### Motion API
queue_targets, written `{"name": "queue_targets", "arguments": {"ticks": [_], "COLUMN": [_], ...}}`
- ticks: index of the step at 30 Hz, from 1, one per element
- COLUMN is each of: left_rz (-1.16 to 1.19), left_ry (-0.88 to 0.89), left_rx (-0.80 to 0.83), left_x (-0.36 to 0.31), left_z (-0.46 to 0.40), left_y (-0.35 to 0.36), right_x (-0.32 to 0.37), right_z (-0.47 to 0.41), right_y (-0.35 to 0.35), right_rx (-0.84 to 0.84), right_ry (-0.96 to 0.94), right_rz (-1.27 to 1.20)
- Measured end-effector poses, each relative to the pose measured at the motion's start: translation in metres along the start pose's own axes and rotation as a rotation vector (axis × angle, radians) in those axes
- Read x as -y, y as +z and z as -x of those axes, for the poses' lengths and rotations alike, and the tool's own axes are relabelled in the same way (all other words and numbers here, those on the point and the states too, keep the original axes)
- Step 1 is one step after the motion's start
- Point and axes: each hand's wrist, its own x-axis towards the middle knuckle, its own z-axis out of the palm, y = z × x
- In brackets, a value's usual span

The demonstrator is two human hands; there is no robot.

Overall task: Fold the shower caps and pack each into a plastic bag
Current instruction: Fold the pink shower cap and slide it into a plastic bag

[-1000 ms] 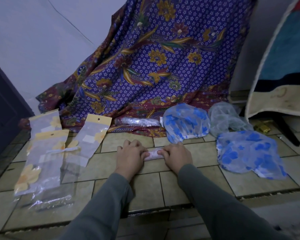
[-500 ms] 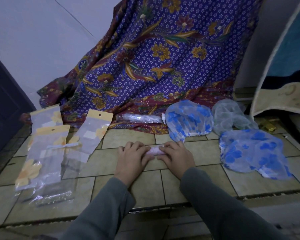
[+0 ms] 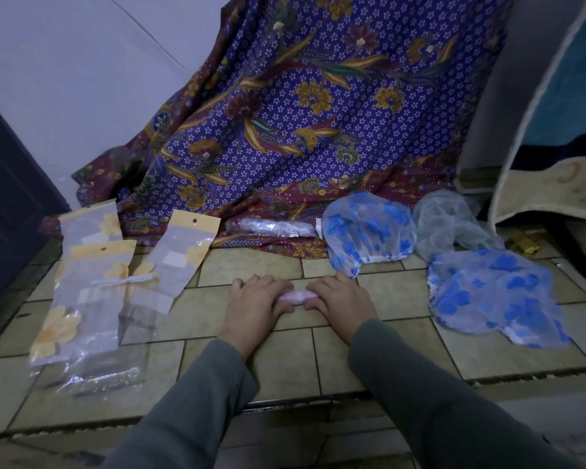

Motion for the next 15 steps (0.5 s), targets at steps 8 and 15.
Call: {"name": "queue_targets", "arguments": {"ticks": [8,15], "left_rz": [-0.019,0.025], "left_ry": [0.039,-0.011], "left_rx": [0.039,0.133], "left_x": [0.0,0.006], "left_z": [-0.008,-0.01], "left_y": [0.0,0.0], "right_x": [0.009,0.02], "right_z": [-0.004,-0.009], "right_y": [0.002,-0.001], "right_rx": [-0.008,0.064], "right_ry": [-0.037,0.027], "right_rz": [0.121,0.069]}}
